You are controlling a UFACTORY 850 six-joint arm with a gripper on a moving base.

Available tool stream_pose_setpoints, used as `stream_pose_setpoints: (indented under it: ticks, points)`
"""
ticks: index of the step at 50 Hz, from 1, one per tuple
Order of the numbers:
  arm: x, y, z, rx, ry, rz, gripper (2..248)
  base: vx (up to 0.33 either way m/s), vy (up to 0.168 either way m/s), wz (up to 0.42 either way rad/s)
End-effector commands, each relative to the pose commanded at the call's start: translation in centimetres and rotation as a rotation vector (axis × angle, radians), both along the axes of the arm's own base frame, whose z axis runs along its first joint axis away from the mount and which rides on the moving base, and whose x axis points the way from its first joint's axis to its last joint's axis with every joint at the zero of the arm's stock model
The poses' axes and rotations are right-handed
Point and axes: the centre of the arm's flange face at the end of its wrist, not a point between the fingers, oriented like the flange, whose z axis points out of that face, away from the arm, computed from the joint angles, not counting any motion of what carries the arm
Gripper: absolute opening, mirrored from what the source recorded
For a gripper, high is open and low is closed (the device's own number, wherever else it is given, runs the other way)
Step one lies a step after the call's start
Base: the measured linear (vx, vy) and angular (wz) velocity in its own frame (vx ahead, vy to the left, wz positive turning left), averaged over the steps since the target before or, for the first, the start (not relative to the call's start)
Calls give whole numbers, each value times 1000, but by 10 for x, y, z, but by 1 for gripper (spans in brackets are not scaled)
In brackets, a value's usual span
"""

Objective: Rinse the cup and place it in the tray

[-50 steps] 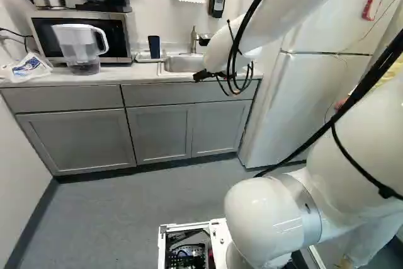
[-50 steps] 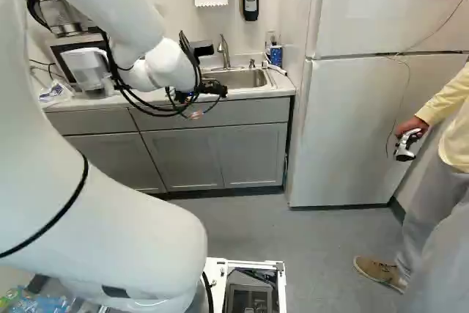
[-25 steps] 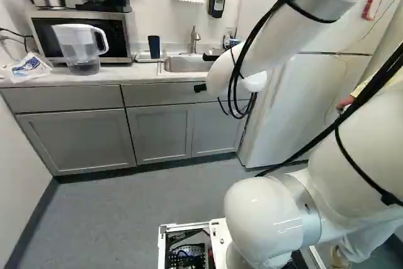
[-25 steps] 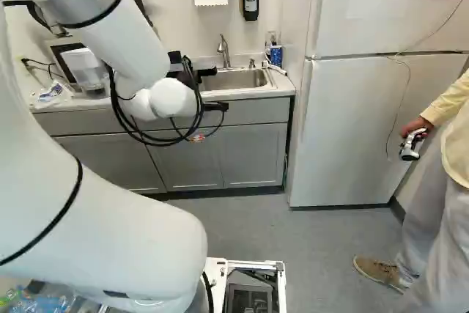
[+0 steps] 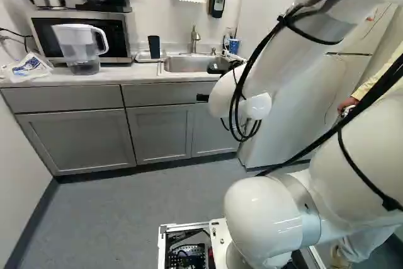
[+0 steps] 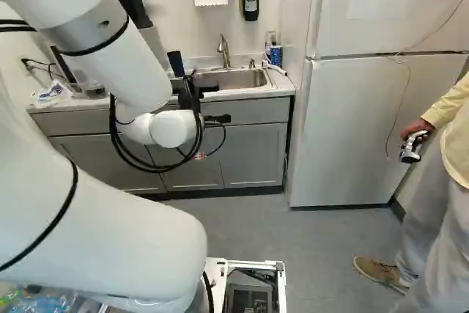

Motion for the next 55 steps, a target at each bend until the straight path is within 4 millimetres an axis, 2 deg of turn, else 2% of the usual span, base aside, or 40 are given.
stream_pose_setpoints:
  ticks: [27, 55]
  points:
    - [-33, -6, -27, -1, -67, -40, 247, 0, 0, 0]
    - [-50, -10, -38, -6, -99, -61, 247, 0, 0, 0]
